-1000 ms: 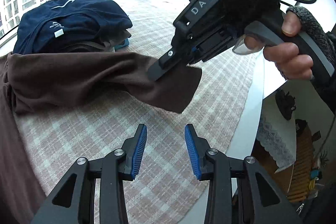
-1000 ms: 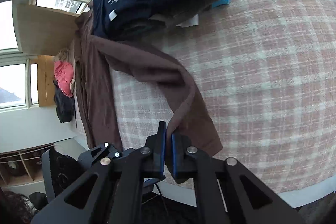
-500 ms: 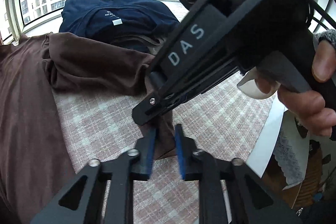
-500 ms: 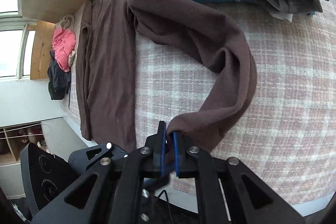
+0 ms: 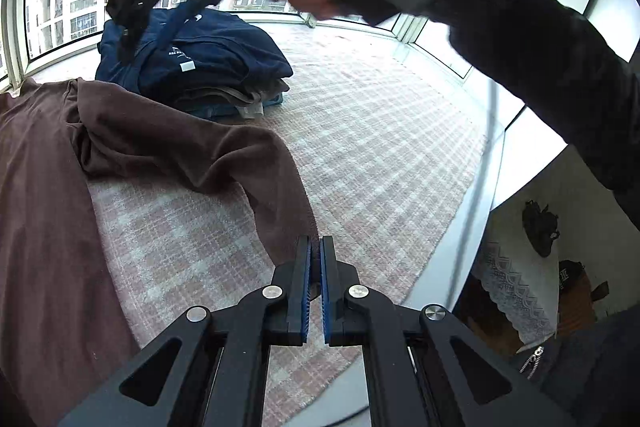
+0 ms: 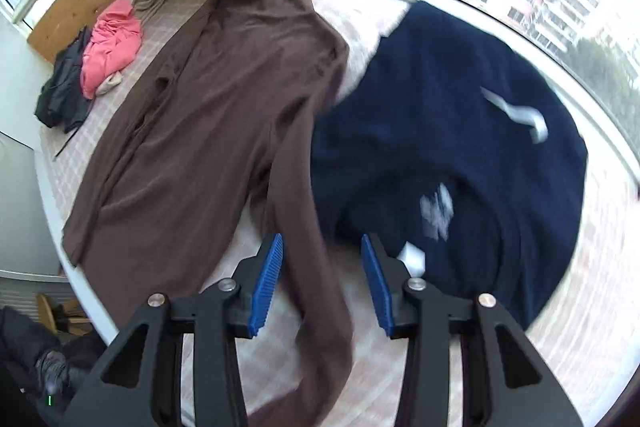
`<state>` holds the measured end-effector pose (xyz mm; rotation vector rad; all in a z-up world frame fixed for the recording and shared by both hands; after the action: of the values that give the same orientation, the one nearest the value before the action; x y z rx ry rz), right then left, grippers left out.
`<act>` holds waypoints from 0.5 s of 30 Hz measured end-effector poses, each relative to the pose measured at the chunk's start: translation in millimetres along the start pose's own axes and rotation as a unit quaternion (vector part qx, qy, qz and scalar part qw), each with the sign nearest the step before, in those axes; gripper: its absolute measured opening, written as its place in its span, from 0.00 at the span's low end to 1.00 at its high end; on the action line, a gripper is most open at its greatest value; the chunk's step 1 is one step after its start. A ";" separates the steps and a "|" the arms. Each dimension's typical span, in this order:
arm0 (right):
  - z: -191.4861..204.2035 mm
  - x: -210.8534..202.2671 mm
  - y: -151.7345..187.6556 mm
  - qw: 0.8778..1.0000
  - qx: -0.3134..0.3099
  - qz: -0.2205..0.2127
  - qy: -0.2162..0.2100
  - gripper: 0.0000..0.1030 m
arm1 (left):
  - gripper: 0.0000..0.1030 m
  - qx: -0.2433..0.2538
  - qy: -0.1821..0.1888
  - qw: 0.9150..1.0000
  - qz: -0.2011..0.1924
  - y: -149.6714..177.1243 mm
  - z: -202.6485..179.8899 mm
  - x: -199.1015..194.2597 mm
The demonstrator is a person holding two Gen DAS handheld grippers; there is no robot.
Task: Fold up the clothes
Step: 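Open the right gripper to release the sleeve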
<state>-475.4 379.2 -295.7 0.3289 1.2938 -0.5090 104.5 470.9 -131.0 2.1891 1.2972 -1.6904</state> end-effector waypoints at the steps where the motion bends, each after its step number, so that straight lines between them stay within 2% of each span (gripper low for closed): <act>1: 3.2 5.7 -16.4 1.000 -0.002 0.002 -0.005 0.40 | 0.03 -0.008 0.004 1.000 -0.002 1.3 2.0 -3.6; 4: 7.2 27.5 -51.8 0.999 -0.022 0.023 0.039 0.40 | 0.03 -0.021 -0.004 1.000 -0.007 4.6 7.4 -9.6; 5: 7.0 34.8 -58.6 0.998 -0.022 0.037 0.041 0.40 | 0.03 -0.027 -0.006 1.000 -0.011 5.2 10.4 -11.2; 11: 5.2 63.2 -76.8 0.995 -0.017 0.094 0.035 0.40 | 0.03 -0.058 -0.007 0.998 -0.035 6.3 26.5 -22.8; 15: 17.5 55.4 -73.9 0.995 -0.035 0.097 0.015 0.40 | 0.03 -0.065 -0.001 0.997 -0.039 8.2 32.1 -25.5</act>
<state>-489.9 298.3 -341.3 0.4001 1.2904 -0.2943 84.9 434.4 -125.6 2.0885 1.4667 -1.5836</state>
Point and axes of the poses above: each gripper's, at about its wrist camera, not at the fingertips, and x roughly the way its jaws point, z to its left, y to its underside, the point moved 10 cm from there along x, roughly the way its jaws point, and after that the axes turned 14 degrees about z, right-handed, at the moved point
